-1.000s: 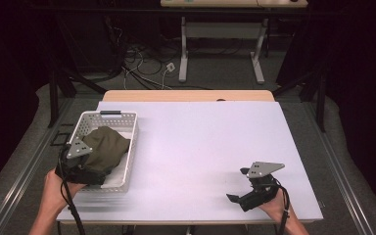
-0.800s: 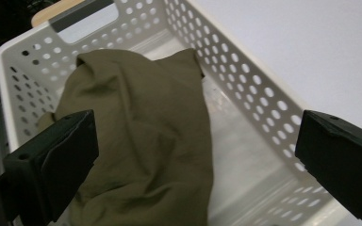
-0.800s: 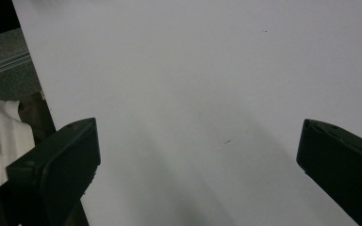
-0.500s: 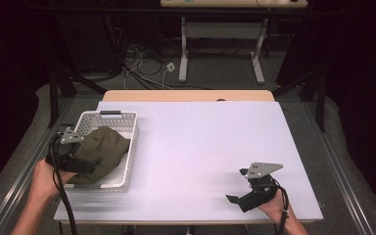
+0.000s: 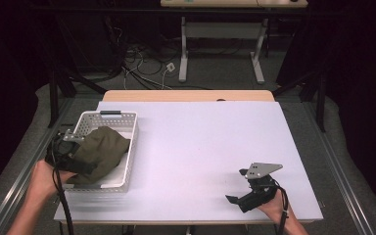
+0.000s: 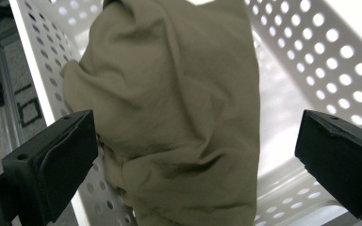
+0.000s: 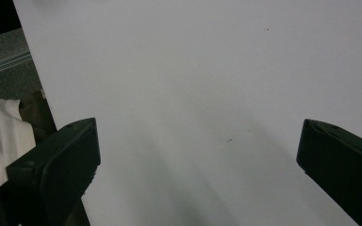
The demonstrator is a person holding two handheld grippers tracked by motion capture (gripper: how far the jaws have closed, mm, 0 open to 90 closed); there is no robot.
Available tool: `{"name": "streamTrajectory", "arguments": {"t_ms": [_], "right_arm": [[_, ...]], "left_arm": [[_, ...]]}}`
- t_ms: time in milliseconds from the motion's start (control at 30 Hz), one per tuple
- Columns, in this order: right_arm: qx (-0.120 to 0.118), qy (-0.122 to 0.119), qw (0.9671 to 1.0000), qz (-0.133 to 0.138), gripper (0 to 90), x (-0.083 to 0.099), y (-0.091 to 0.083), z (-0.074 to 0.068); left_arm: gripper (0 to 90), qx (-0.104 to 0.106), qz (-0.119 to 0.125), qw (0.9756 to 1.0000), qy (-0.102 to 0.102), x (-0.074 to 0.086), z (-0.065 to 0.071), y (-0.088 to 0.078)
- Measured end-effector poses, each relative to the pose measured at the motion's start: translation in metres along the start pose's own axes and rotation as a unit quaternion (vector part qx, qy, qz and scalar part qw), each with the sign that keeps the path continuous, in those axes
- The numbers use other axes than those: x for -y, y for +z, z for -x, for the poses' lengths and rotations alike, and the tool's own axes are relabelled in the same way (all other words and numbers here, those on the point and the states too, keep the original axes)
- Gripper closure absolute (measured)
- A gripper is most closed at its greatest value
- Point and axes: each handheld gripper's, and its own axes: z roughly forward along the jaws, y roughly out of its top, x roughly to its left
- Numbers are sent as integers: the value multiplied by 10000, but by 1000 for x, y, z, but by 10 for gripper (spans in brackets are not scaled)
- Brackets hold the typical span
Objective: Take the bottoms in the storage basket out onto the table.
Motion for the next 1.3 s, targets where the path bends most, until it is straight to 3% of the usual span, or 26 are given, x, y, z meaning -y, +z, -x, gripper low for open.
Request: {"name": "streamTrajectory", "arguments": {"t_ms": [300, 567, 733, 1100, 1300], "right_arm": [[-20, -26, 10000, -21, 0, 0, 1, 0], [-48, -33, 10000, -59, 0, 0, 2, 0], [-62, -31, 10000, -62, 0, 0, 2, 0], [-81, -46, 9999, -55, 0, 0, 3, -1], [-109, -39, 9999, -81, 0, 0, 3, -1]], "left_arm": [[0, 54, -441, 9989, -177, 6, -4, 16], [0, 75, -831, 9964, -163, 8, -4, 30], [0, 115, -1091, 9939, -117, 8, -5, 37], [0, 126, -1406, 9900, -41, 4, -6, 51], [1, 124, -1686, 9856, 2, 3, -4, 61]]}}
